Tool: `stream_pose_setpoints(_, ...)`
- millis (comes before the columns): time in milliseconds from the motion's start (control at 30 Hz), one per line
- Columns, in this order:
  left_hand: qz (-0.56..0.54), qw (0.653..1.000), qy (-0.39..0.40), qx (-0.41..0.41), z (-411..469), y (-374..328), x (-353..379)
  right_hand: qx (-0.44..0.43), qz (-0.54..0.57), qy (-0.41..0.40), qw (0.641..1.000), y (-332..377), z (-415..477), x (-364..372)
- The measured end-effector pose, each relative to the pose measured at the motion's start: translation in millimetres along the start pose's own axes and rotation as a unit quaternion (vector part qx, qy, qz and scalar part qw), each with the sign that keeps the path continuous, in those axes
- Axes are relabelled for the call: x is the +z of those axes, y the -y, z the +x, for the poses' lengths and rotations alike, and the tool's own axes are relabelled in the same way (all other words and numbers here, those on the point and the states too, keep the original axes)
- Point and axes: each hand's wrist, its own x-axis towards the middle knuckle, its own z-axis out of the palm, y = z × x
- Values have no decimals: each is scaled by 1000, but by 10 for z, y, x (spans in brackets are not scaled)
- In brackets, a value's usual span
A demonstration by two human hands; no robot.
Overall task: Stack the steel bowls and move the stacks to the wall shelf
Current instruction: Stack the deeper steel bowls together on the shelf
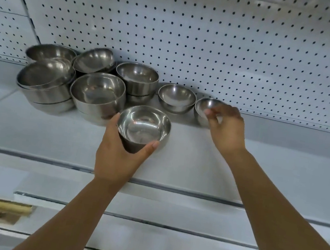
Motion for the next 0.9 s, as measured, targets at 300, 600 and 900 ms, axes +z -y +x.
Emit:
stream_pose_setpoints(300, 7, 1000, 7, -11, -28, -10, 8, 6, 122, 143, 982, 575, 440, 79)
stream_pose_setpoints(600, 4, 1000, 4, -2, -28, 36, 13, -102, 101, 231, 962, 704, 818, 561)
stream_pose_setpoints(900, 46, 999, -7, 2, 7, 40, 42, -141, 92, 258, 951, 697, 1053, 889)
